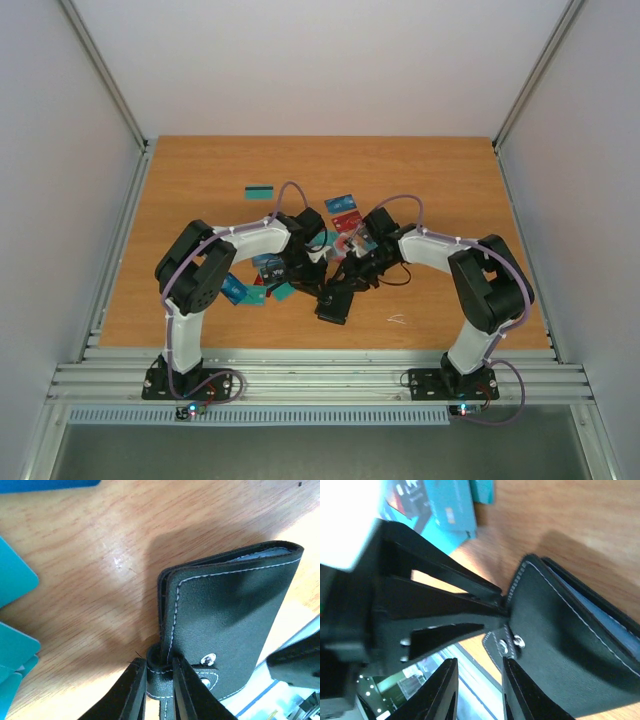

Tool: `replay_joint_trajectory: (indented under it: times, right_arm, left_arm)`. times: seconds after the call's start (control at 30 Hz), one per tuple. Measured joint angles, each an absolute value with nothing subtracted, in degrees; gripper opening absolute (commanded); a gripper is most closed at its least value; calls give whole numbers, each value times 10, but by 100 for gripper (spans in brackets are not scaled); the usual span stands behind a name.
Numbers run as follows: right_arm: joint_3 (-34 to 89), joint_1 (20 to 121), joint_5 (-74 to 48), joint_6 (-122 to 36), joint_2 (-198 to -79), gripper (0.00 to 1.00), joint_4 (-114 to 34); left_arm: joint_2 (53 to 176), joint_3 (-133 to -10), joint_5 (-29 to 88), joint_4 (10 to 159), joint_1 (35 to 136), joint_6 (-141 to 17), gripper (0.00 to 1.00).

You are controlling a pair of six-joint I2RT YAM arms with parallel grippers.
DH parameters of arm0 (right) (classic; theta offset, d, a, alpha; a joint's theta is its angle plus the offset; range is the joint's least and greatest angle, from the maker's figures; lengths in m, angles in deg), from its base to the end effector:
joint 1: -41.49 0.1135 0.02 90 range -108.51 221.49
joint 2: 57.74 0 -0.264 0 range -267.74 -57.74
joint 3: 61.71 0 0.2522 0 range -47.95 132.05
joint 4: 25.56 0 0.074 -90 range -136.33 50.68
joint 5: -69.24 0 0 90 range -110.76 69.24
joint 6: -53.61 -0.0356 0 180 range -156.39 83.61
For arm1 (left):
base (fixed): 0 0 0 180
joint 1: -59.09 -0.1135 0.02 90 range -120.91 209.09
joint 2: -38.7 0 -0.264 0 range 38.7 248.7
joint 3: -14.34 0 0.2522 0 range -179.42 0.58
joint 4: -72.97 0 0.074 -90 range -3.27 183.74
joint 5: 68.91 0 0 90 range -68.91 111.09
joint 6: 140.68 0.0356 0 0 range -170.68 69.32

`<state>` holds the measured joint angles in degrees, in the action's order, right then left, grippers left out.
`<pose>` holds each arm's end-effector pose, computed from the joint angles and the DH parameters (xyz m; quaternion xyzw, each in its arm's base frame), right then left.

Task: Put the credit cards into the card holder

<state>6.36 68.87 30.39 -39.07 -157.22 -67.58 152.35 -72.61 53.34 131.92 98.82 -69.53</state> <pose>0.2591 0.1654 0.1501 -0.2517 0.8586 0.4463 0.0148 0.2640 -0.2441 0.1382 -0.1843 -0.9422 0.2599 0.1040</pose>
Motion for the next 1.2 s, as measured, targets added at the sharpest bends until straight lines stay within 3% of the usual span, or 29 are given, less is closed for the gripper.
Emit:
replay_joint_trajectory:
  times: [0.6, 1.2]
  right_arm:
    - [-11, 722, 294, -438, -1554, 25, -632]
    - [-32, 726, 274, -470, -1553, 15, -603]
  left_arm:
    - [1523, -712, 561, 1295, 990, -731, 14]
    - [1520, -698, 571, 1277, 990, -745, 14]
